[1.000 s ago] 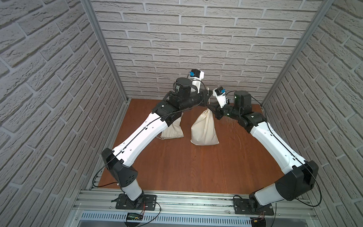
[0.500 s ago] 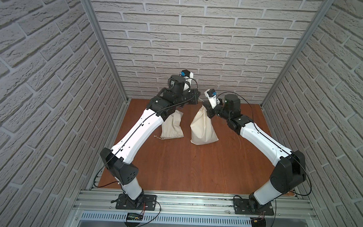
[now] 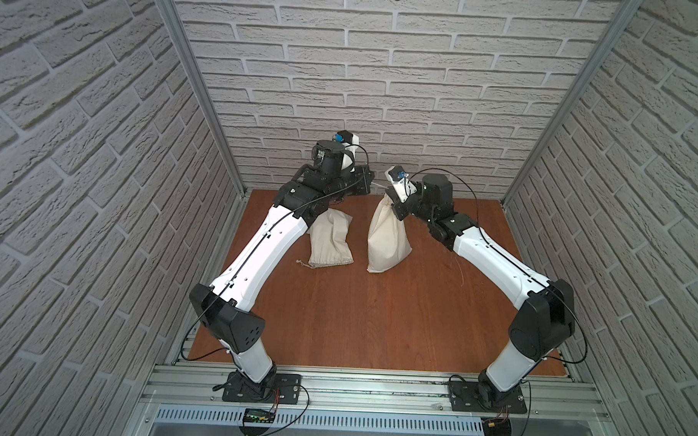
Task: Close the soil bag
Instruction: Frap the soil bag at the center of the board.
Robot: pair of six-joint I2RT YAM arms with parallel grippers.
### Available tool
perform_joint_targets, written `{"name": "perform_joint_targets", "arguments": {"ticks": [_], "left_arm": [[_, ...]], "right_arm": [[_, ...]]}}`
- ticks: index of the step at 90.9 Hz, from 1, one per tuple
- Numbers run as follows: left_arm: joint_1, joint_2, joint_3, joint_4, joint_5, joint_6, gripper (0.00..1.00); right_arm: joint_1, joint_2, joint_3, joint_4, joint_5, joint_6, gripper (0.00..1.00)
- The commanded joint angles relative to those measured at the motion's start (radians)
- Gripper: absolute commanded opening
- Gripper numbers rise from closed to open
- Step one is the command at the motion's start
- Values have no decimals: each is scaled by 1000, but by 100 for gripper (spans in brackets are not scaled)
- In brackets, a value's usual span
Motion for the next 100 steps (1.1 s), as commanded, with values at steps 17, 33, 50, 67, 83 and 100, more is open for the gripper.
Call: {"name": "perform_joint_targets", "arguments": {"ticks": [17, 33, 50, 67, 83, 100], "left_arm": [[56, -401, 54, 343, 2, -32, 0], [55, -401, -20, 369, 25, -59, 0], [35, -420, -248, 459, 40, -116, 0], [-41, -364, -399, 516, 26, -123, 0], [-62, -247, -347, 525, 50, -145, 0], [-92, -132, -228, 499, 82, -142, 0]], "right_arm": [[-129, 112, -12, -496, 318, 29, 14], [-143, 105, -20, -476, 228, 75, 10], [-161, 90, 20, -459, 72, 123, 4], [-149, 107, 84, -479, -78, 166, 7], [-130, -17, -9, -381, -165, 237, 26], [-117, -206, -159, -301, -134, 253, 41]]}}
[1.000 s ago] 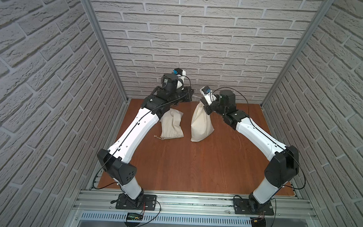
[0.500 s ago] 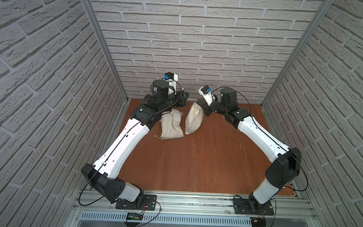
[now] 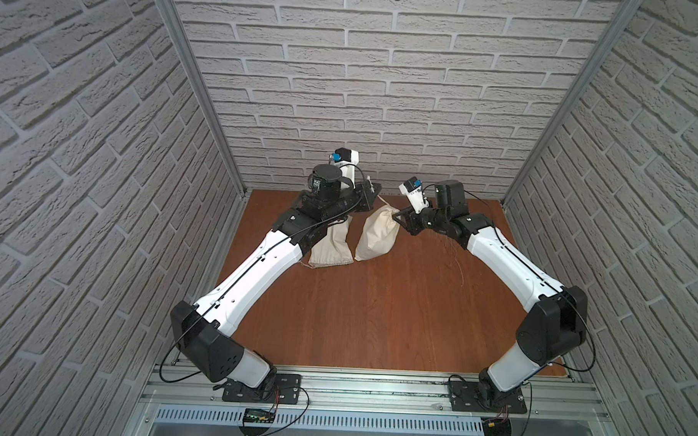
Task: Close the soil bag
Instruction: Frap the soil bag at the center of the board.
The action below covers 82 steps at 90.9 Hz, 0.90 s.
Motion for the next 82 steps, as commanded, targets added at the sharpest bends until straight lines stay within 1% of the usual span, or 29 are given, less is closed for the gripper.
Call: {"name": "perform_joint_targets", "arguments": {"ticks": [1, 9, 20, 28, 47, 60, 65, 70, 73, 82], "left_arm": [[-19, 19, 107, 165, 39, -8, 0], [-39, 60, 144, 159, 47, -5, 0], [-60, 99, 180, 153, 53, -6, 0], [-70, 121, 206, 141, 53, -5, 0], [-84, 144, 240, 126, 55, -4, 0], [-84, 138, 242, 116, 47, 1, 0], [-84, 133, 241, 112, 46, 4, 0], [-85, 130, 240, 112, 47, 6, 0], [-85, 128, 238, 113, 49, 5, 0], [-90, 120, 237, 117, 49, 5, 0]], "right_arm": [[-16, -105, -73, -10, 120, 34, 42], [3, -150, -94, 7, 102, 24, 48], [29, -173, -87, 36, 73, 31, 54], [56, -189, -85, 80, 76, 51, 58], [119, -182, -41, 164, 79, 96, 60], [130, -191, -51, 236, 76, 148, 61], [132, -197, -59, 254, 95, 160, 61], [131, -194, -65, 271, 127, 170, 59], [132, -187, -64, 275, 148, 172, 56], [132, -130, -22, 249, 204, 170, 40]]}}
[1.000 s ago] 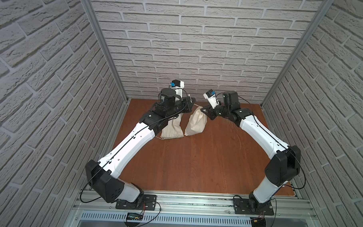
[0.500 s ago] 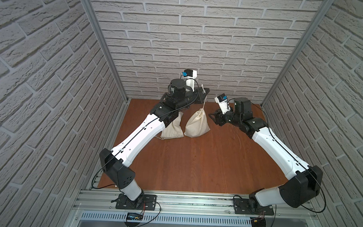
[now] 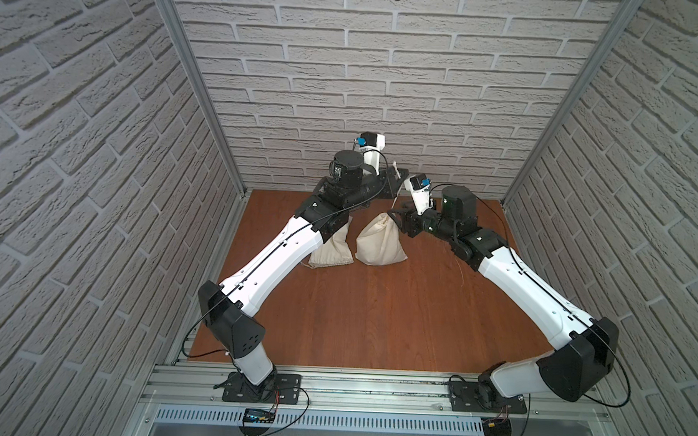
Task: Close the soil bag
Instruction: Frap the soil bag at the center of the board.
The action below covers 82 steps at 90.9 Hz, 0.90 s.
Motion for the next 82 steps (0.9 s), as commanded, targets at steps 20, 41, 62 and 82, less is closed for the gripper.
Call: {"name": "perform_joint_targets", "arguments": {"ticks": [20, 41, 62, 82], "left_arm": [[1, -85, 67, 92, 14, 5, 0], [59, -142, 285, -47, -21, 78, 0], [214, -260, 306, -66, -56, 50, 0], [241, -388, 133, 19, -88, 46, 0]], "right_arm": [[-33, 218, 47, 10, 196, -7, 9], [-114, 370, -39, -116, 301, -51, 10], [-177, 415, 47, -280, 498, -194, 15], [-177, 413, 71, -296, 404, -225, 16]]}}
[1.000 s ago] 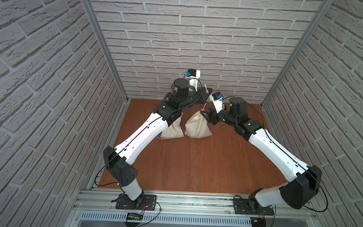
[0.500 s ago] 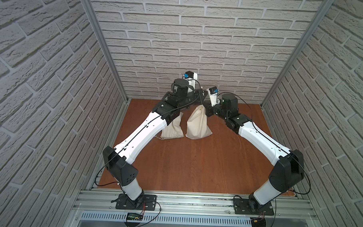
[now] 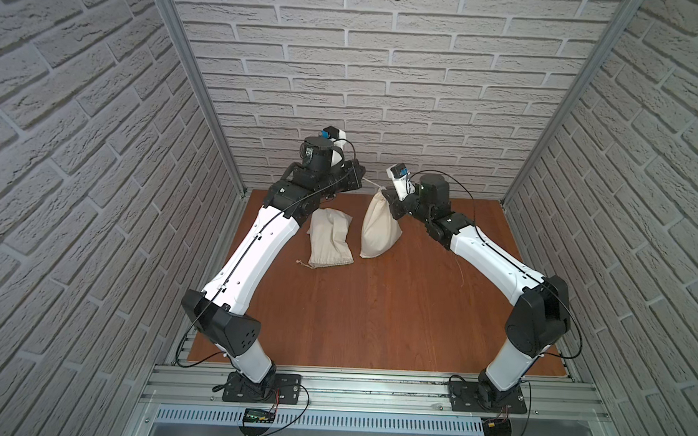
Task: Close the soil bag
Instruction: Frap the soil bag at the center of the board.
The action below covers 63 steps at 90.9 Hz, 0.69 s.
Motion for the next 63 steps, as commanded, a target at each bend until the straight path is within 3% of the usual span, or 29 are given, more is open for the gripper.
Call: {"name": "perform_joint_targets", "arguments": {"ticks": [1, 17, 29, 44, 63], "left_arm": [[38, -322, 39, 407, -4, -17, 0], [-80, -258, -56, 431, 24, -3, 0], [-114, -178, -101, 458, 24, -20, 0], [-40, -143, -59, 470, 17, -66, 0], [58, -142, 136, 360, -25, -37, 0]], "right_arm": [[-149, 105, -96, -416, 298, -22, 16], [-128, 53, -121, -329, 58, 38, 9], [-103, 35, -86, -332, 12, 66, 14], [-88, 68, -84, -428, 274, 40, 26], [-111, 159, -173, -527, 542, 45, 41]]}}
